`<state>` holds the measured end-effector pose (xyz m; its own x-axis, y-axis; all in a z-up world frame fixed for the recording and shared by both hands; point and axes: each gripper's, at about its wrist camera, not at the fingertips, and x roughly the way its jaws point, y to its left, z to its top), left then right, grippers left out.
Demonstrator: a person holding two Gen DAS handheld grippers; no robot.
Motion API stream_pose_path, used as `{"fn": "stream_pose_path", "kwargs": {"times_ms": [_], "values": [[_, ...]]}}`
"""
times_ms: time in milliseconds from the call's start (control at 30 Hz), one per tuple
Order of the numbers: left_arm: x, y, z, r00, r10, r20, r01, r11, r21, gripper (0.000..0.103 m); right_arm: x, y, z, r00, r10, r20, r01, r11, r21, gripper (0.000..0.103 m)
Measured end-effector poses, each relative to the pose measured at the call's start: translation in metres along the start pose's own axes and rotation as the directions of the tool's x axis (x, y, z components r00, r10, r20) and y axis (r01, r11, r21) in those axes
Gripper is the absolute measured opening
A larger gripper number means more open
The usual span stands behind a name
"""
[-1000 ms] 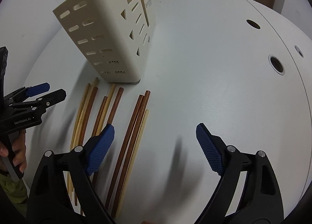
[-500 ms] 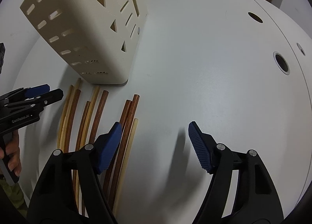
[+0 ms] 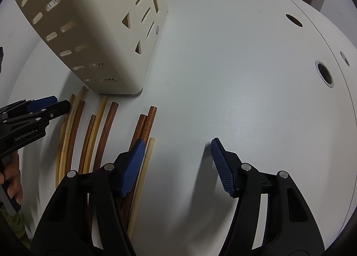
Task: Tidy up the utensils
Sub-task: 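Lower the left tool toward a light bamboo chopstick while the right tool lowers toward another, then close the left tool on a light bamboo chopstick while the right tool closes on another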
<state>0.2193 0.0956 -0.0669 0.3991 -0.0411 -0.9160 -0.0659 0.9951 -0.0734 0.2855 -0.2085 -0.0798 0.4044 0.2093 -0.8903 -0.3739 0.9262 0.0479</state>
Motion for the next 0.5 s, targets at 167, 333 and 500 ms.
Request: {"fn": "stream_pose_path", "kwargs": {"times_ms": [167, 333, 500], "values": [[-0.003, -0.003, -0.001, 1.000, 0.000, 0.005, 0.000, 1.000, 0.004, 0.047, 0.001, -0.003, -0.002, 1.000, -0.011, 0.006, 0.011, 1.000, -0.006, 0.058], [-0.008, -0.010, -0.002, 1.000, 0.015, -0.001, -0.015, 1.000, 0.020, 0.047, 0.002, -0.001, -0.002, 1.000, -0.029, 0.007, 0.029, 0.999, -0.019, 0.058], [-0.011, -0.015, -0.001, 0.999, 0.038, -0.009, -0.038, 0.999, 0.028, 0.041, 0.002, 0.009, -0.006, 0.998, -0.069, -0.002, 0.069, 0.997, -0.044, 0.058]]}}
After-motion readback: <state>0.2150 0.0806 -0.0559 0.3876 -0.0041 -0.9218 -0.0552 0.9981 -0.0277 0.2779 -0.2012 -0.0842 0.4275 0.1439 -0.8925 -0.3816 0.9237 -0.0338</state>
